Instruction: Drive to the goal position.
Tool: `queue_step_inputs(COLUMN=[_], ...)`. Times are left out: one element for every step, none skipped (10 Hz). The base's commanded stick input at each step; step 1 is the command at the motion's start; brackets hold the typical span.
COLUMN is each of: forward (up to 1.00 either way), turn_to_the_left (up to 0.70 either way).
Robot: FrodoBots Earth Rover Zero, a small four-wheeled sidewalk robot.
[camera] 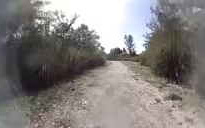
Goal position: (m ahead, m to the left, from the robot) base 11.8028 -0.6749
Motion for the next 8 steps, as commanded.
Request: queue_step_inputs(forward=[0.77,0.77,0.77,0.79,0.83,0.85,0.85,0.85], turn_to_the_left=[0.0,0.0,0.0,0.0,0.0,0.0,0.0,0.0])
